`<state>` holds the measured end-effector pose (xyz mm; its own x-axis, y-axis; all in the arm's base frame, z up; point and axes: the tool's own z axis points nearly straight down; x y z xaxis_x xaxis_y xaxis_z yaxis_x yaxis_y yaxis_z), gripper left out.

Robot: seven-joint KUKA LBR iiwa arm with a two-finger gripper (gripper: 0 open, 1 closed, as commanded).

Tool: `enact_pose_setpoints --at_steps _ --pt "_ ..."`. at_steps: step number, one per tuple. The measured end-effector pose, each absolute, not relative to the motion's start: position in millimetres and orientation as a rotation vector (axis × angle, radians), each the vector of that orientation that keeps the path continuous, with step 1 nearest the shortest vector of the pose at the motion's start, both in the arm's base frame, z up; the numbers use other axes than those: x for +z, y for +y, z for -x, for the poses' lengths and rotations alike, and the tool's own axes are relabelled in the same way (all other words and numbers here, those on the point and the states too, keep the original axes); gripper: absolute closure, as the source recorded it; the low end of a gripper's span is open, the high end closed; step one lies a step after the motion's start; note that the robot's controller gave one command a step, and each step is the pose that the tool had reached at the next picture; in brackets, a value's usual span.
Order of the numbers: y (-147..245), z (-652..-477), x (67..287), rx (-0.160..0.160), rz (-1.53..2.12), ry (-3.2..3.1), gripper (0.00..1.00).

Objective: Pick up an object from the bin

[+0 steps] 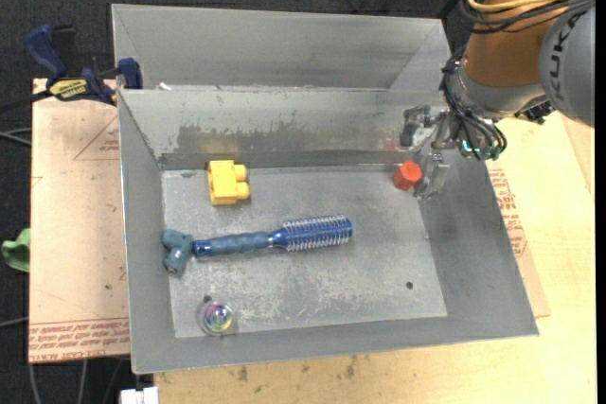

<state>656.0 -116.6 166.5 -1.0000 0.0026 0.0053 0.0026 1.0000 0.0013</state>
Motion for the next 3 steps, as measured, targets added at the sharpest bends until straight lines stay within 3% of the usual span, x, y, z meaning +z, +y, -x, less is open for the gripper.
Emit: enact_pose_setpoints --at_steps 1,2,3 --pt "-30.5 -619.6 92.6 -0.008 -0.178 -3.130 0.00" --pt "43.4 -577.9 72.6 -0.006 -0.589 -3.086 0.00" --pt "41.1 -578.2 72.5 -0.002 -0.587 -3.086 1.00"
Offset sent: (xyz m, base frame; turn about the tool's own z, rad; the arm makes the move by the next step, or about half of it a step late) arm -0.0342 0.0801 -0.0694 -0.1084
